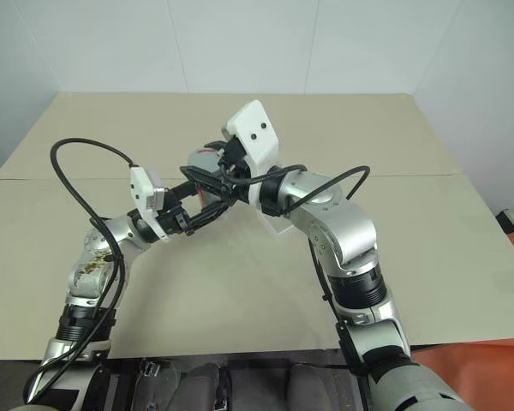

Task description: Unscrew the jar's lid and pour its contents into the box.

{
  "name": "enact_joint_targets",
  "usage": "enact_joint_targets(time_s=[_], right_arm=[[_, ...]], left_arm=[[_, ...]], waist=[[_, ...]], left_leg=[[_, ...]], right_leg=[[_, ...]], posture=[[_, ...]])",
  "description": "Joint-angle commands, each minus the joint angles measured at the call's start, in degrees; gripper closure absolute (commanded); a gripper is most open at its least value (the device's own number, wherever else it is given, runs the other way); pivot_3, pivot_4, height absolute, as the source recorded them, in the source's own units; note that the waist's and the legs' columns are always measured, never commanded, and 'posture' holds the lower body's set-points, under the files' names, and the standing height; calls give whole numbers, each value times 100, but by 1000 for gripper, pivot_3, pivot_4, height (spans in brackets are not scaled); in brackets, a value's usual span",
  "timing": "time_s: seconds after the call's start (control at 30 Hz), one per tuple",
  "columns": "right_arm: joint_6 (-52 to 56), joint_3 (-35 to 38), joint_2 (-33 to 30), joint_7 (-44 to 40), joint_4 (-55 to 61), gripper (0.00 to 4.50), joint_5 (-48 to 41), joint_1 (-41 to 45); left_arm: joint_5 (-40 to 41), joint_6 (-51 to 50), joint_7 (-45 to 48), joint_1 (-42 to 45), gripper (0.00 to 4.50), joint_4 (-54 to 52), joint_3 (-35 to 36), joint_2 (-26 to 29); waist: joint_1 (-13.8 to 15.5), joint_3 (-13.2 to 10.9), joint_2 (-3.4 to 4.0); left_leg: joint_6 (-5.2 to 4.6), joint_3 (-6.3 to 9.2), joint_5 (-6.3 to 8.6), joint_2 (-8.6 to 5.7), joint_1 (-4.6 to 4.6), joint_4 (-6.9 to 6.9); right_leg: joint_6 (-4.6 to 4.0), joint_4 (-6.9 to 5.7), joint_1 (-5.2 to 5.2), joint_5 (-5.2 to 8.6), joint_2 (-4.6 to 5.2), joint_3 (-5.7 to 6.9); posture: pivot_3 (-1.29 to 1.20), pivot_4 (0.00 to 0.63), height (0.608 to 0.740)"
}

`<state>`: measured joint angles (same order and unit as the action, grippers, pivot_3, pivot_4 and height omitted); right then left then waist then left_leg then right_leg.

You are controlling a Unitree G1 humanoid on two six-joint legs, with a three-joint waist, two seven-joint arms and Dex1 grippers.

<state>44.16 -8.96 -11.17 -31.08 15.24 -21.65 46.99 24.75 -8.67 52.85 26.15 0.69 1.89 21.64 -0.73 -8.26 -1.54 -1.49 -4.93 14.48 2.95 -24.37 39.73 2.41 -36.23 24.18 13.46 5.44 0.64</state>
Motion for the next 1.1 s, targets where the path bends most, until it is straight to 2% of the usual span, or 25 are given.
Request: enact_joint_targets(time_s=[0.03, 0.2, 0.57, 0.8, 0.97, 1.1], right_arm=[[-301, 142, -57, 1, 221, 1726, 8, 198], [-385, 139, -202, -442, 214, 1726, -180, 86], [-835, 49, -924, -2727, -240, 1726, -1020, 57], [-953, -19, -947, -2861, -395, 1726, -956, 86], [-902, 31, -942, -2573, -311, 158, -872, 14], [-847, 143, -920, -2170, -211, 68, -866, -88]], left_arm=[[132, 121, 359, -25, 1643, -186, -146, 15], [305, 97, 693, 34, 1643, -231, -144, 98], [866, -162, 1591, 310, 1643, -423, -178, 294], [807, -148, 1492, 289, 1643, -480, -143, 218], [790, -184, 1335, 173, 1643, -580, -111, 206], [784, -199, 1138, 80, 1643, -650, -56, 202]], waist=[[0, 0, 0], [0, 0, 0], [5, 0, 0], [6, 0, 0], [7, 0, 0], [7, 0, 0]], left_leg=[[0, 0, 0, 0, 0, 0], [0, 0, 0, 0, 0, 0], [-2, 0, 1, 0, 1, 1], [-2, 0, 1, 0, 2, 1], [-2, 1, 1, 0, 1, 1], [-2, 1, 1, 0, 2, 2]], right_leg=[[0, 0, 0, 0, 0, 0], [0, 1, 0, 0, 0, 0], [0, 3, -2, 0, -1, 0], [0, 2, -1, 0, -1, -2], [0, 1, -2, 0, -1, -2], [0, 1, -2, 0, 0, -2]], posture=[[0, 150, 740], [0, 150, 740], [0, 150, 740], [0, 150, 740], [0, 150, 740], [0, 150, 740]])
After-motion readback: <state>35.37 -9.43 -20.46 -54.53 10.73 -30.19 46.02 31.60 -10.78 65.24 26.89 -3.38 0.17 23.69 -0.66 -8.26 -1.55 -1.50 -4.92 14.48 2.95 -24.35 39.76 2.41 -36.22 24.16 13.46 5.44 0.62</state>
